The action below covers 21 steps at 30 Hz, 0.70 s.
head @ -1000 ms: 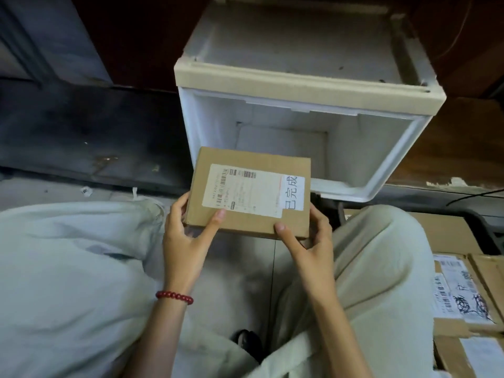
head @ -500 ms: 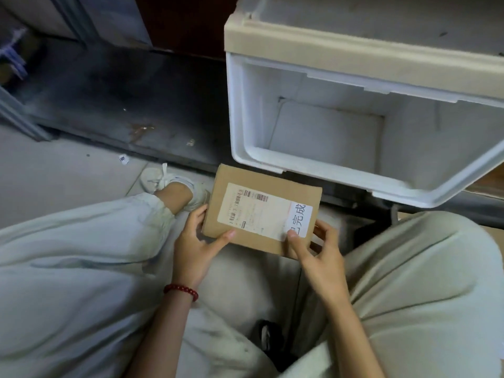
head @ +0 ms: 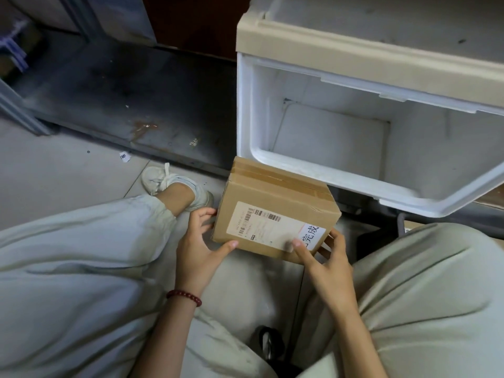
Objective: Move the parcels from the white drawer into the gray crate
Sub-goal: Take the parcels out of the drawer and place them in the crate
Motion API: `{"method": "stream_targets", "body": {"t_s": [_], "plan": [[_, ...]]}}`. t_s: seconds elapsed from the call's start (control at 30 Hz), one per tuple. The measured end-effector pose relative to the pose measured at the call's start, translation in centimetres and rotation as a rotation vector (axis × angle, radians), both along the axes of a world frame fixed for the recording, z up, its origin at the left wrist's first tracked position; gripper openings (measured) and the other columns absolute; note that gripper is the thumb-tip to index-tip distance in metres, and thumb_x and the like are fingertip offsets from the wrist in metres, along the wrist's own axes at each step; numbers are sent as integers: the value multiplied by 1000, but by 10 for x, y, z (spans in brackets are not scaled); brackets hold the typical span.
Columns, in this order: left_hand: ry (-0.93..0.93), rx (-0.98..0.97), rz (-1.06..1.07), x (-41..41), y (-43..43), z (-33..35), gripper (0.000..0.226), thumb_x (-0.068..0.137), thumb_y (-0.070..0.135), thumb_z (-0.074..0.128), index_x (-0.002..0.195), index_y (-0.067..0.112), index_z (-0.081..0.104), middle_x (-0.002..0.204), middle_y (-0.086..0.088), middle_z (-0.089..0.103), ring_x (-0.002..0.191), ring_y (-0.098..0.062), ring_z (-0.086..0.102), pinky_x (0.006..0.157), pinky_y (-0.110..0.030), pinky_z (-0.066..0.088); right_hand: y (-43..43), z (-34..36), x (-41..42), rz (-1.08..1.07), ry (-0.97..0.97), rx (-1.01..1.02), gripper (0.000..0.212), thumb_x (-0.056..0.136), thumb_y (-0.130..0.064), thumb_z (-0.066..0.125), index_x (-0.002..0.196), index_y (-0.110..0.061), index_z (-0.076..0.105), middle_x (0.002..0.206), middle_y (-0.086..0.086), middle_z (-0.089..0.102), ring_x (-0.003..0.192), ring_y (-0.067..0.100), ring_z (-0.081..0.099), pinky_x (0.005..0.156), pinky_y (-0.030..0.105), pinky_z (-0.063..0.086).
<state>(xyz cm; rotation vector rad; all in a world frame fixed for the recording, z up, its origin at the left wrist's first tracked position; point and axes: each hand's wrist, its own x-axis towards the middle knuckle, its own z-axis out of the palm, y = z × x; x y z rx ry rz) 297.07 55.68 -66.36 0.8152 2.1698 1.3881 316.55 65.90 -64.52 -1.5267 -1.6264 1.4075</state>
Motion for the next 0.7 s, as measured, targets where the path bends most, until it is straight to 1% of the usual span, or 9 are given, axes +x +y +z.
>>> {"method": "stream_targets", "body": {"t_s": [0.1, 0.17, 0.23, 0.37, 0.4, 0.47, 0.53, 0.6, 0.7], "plan": [[-46, 26, 26, 2, 1, 1, 63, 65, 20, 87, 105, 46, 44, 113, 29, 55, 107, 4, 58, 86, -15, 44, -2, 6, -2, 5, 17, 20, 58, 75, -37, 79, 121, -35, 45, 104, -29, 57, 99, -10, 56, 89, 19, 45], [-117, 54, 75, 1, 1, 1, 55, 67, 32, 85, 105, 44, 47, 107, 28, 63, 103, 3, 62, 84, -21, 49, -3, 9, -3, 31, 26, 54, 66, 68, -56, 78, 124, -38, 48, 116, -22, 59, 108, -4, 56, 94, 24, 45], [-194, 61, 119, -1, 0, -1, 47, 70, 39, 81, 104, 42, 50, 104, 26, 66, 100, 3, 63, 85, -27, 51, -5, 13, -2, 86, 41, 94, 75, 62, -69, 70, 129, -44, 48, 125, -18, 54, 115, -3, 51, 94, 18, 40], [-296, 47, 177, -3, -1, 0, 35, 82, 35, 72, 110, 33, 51, 104, 21, 66, 101, -1, 63, 94, -31, 49, -6, 22, -1, 182, 75, 130, 73, 63, -70, 63, 131, -46, 50, 134, -13, 38, 131, -6, 32, 97, -4, 22], [-293, 50, 184, -2, 0, 2, 32, 83, 35, 71, 109, 34, 51, 103, 22, 66, 101, -1, 63, 94, -30, 49, -6, 23, -1, 183, 70, 125, 73, 62, -70, 63, 130, -46, 50, 136, -12, 35, 133, -5, 29, 96, -5, 20], [-259, 64, 183, 0, 0, 5, 30, 83, 34, 72, 104, 38, 51, 104, 21, 65, 99, 3, 63, 93, -29, 50, -6, 21, -1, 166, 55, 116, 74, 63, -71, 64, 130, -45, 50, 136, -13, 35, 132, -5, 31, 98, -1, 21], [-183, 87, 167, 2, 0, 10, 34, 80, 34, 75, 103, 42, 51, 107, 21, 65, 99, 4, 62, 90, -28, 51, -6, 16, -1, 129, 44, 85, 76, 65, -73, 66, 132, -40, 49, 132, -14, 40, 123, -5, 42, 101, 10, 31], [-60, 119, 120, 5, 0, 14, 42, 74, 41, 75, 110, 41, 53, 114, 19, 63, 107, 1, 60, 91, -26, 49, -5, 11, -2, 85, 16, 5, 78, 67, -75, 65, 130, -31, 50, 130, -11, 48, 112, -2, 52, 96, 20, 42], [148, 155, -4, 13, 1, 24, 54, 75, 47, 67, 125, 32, 52, 125, 17, 58, 117, -6, 55, 96, -23, 44, -3, 2, -4, 66, -59, -135, 74, 67, -77, 56, 122, -27, 56, 122, -6, 59, 106, 4, 58, 90, 22, 45]]}}
